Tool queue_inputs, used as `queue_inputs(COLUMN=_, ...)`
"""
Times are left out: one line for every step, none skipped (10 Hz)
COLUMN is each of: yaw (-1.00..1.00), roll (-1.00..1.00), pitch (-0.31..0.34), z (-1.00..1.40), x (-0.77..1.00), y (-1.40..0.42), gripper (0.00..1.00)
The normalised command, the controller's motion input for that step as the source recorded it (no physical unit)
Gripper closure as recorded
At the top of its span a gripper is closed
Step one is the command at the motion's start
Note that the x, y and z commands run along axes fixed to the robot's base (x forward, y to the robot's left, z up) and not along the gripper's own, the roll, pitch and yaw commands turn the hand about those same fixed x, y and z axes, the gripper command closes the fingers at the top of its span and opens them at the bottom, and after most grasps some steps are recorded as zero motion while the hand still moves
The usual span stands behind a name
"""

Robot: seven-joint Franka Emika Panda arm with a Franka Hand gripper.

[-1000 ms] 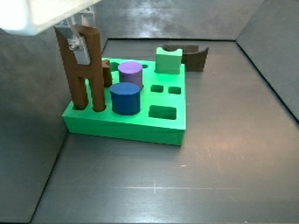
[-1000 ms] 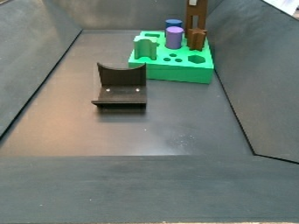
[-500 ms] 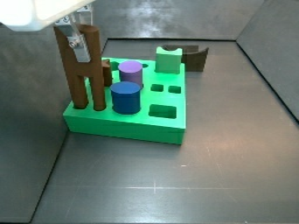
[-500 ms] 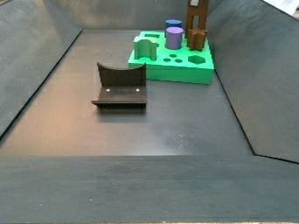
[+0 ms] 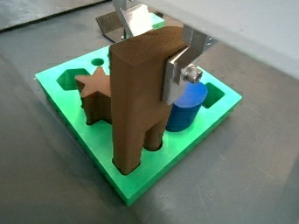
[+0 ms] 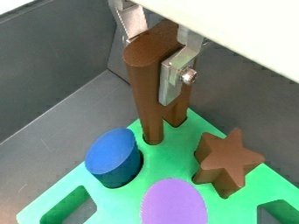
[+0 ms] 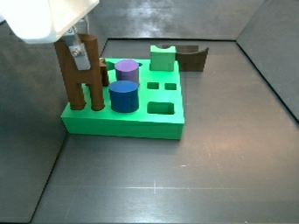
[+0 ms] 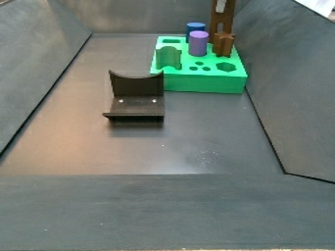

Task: Pick up the square-circle object. Move up. Place the square-circle object on the fixture. Regrasp the square-circle object. Rotate the square-circle object. Move to above the board. Insert the square-circle object.
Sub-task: Insert the square-circle object.

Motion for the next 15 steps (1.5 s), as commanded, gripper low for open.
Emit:
queue_inputs(yaw=0.17, roll=0.0, pitch=-0.229, z=-0.48, x=-0.17, y=0.0, gripper=1.0)
queue_inputs(yaw=0.25, roll=0.06, pitch=-0.293, z=-0.59, x=-0.11, y=0.0, gripper=1.0)
queue_inputs(yaw=0.19, roll=0.13, pitch=-0.323, z=-0.54, x=0.0, y=-0.06, gripper=1.0)
queue_inputs(yaw=0.16, roll=0.14, pitch=-0.29, z=-0.57, x=0.0, y=-0.05, gripper=1.0)
queue_inputs(yaw=0.15, roll=0.2, pitch=-0.247, z=-0.57, x=0.0, y=-0.16, gripper=1.0)
queue_inputs(yaw=0.17, roll=0.33, pitch=-0.137, z=-0.54, x=0.0, y=-0.25, gripper=1.0)
queue_inputs(yaw=0.19, roll=0.49, pitch=0.0, z=-0.31, x=0.1, y=-0.34, gripper=1.0)
queue_inputs(yaw=0.15, roll=0.5, pitch=0.0, z=-0.23, x=0.17, y=-0.31, gripper=1.0)
queue_inputs(yaw=0.0, roll=0.39, pitch=0.22, z=-0.31, x=0.35, y=-0.05, gripper=1.0)
queue_inputs(yaw=-0.03, roll=0.25, pitch=0.22, z=-0.35, x=0.48, y=0.0, gripper=1.0)
queue_inputs(yaw=0.0, roll=0.35, pitch=0.067, z=-0.39, x=0.37, y=-0.24, gripper=1.0)
queue_inputs(yaw=0.18, roll=0.38, pitch=0.0, z=-0.44, x=0.35, y=-0.28, gripper=1.0)
queue_inputs(yaw=0.19, roll=0.22, pitch=0.0, z=-0.59, x=0.5, y=-0.08, gripper=1.0)
queue_inputs(yaw=0.11, roll=0.04, pitch=-0.25, z=-0.68, x=0.33, y=0.0, gripper=1.0)
queue_inputs(yaw=0.1, roll=0.05, pitch=-0.314, z=-0.56, x=0.23, y=-0.01, gripper=1.0)
